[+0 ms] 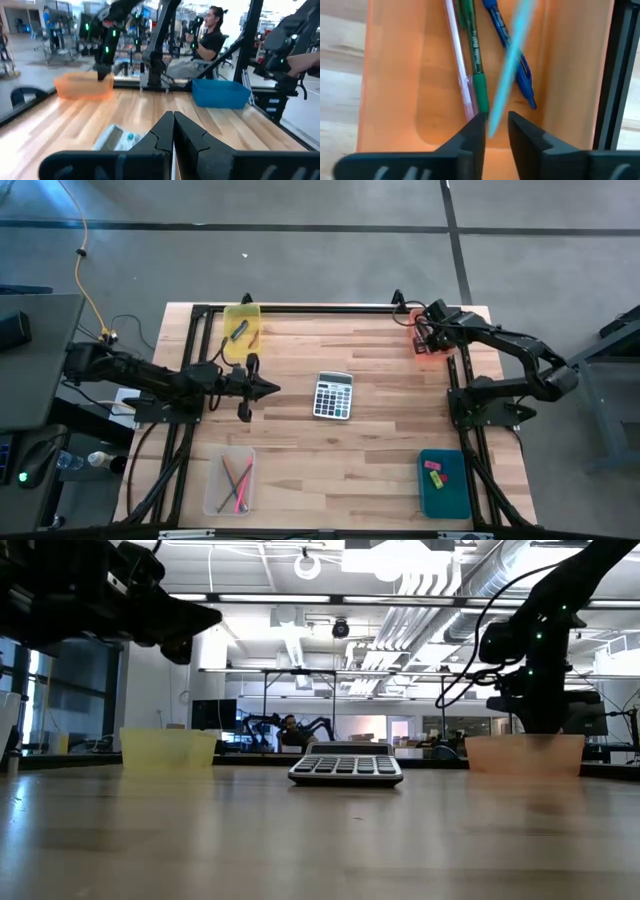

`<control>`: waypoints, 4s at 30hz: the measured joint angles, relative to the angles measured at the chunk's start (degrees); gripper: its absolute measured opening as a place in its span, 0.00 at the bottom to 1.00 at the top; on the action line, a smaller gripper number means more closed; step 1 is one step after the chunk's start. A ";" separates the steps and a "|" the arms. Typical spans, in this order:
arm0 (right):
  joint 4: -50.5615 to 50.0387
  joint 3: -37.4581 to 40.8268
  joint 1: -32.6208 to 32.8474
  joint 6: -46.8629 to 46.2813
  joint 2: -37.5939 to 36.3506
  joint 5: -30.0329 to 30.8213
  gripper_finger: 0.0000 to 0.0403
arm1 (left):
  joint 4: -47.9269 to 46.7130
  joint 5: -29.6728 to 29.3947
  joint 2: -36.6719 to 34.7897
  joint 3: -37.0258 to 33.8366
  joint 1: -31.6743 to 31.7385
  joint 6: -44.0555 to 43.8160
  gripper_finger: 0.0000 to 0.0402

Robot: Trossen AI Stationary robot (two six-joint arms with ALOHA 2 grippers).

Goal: Sort crayons/erasers/pens/pencils in bins
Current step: Put the light blue pen into the orange bin, then return to Home Position

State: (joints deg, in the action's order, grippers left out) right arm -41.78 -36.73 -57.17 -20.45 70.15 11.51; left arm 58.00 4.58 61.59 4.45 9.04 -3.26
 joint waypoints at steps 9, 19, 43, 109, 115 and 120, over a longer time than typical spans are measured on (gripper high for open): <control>-2.24 0.00 0.23 3.97 -1.67 0.04 0.31 | -12.35 0.11 -13.76 0.02 1.62 2.12 0.00; 5.24 2.01 8.14 11.34 -18.64 -2.93 0.08 | -29.38 2.32 -31.55 0.02 5.11 3.47 0.00; 67.23 28.39 30.85 26.74 -37.81 -25.00 0.00 | -51.43 4.17 -61.40 0.05 13.51 3.39 0.00; 44.86 36.20 29.86 15.12 -70.03 -15.79 0.00 | -62.63 -16.23 -61.40 0.00 13.73 6.05 0.00; 43.25 36.22 29.88 2.70 -69.72 -16.04 0.00 | -63.69 -16.26 -61.41 0.00 13.73 9.33 0.00; 43.25 36.22 29.88 1.18 -69.72 -16.04 0.00 | -63.78 -16.30 -61.41 0.00 13.73 9.46 0.00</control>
State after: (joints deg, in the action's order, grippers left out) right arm 1.48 -0.51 -27.29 -19.27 0.43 -4.54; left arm -5.78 -11.72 0.19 4.45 22.76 6.20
